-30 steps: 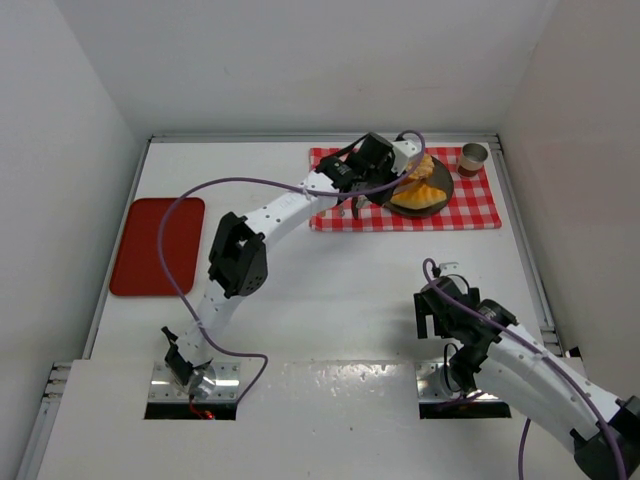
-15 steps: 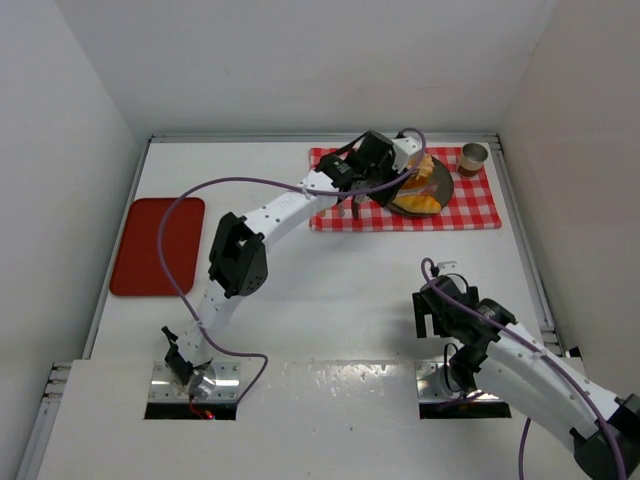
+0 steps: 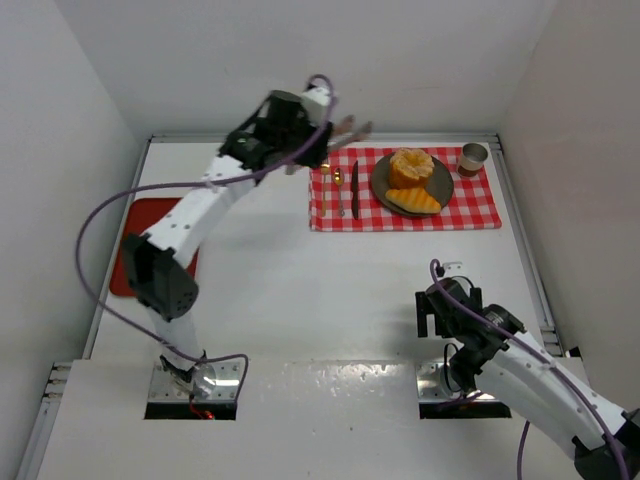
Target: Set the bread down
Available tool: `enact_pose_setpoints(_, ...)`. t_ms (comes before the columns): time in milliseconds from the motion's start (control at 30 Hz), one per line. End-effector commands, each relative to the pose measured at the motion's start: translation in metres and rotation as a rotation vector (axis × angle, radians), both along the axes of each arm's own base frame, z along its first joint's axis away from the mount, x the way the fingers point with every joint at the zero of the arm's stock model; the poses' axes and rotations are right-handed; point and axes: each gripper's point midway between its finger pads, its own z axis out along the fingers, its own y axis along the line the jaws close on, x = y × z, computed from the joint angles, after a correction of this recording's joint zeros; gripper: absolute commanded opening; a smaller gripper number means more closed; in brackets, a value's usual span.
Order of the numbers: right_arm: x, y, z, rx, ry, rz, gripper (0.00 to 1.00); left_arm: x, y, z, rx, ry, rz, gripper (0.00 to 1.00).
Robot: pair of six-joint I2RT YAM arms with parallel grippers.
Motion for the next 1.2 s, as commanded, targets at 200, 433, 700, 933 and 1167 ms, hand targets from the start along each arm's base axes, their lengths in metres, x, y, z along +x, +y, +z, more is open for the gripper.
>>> enact_pose_setpoints(200, 0.006, 0.008, 0.0, 0.046, -0.021, -0.028, 0.99, -0.032, 0.171, -0.114, 0.021, 0.241, 0.39, 0.49)
enact_pose_setpoints(433, 0.003, 0.006, 0.004, 0.05, -0.017, -0.047, 0.99, -0.051, 0.206, -0.178, 0.019, 0.35, 0.487, 0.53)
enact_pose_setpoints(700, 0.002, 0.006, 0.005, 0.091, -0.049, -0.081, 0.99, -0.059, 0.205, -0.21, 0.033, 0.448, 0.478, 0.74)
enact_pose_setpoints(933, -0.001, 0.003, 0.007, 0.098, -0.058, -0.096, 0.99, -0.047, 0.207, -0.182, 0.062, 0.4, 0.455, 0.81)
enact_pose_setpoints(1167, -0.004, 0.006, 0.008, 0.13, -0.064, -0.087, 0.99, -0.045, 0.225, -0.141, 0.064, 0.314, 0.439, 0.81)
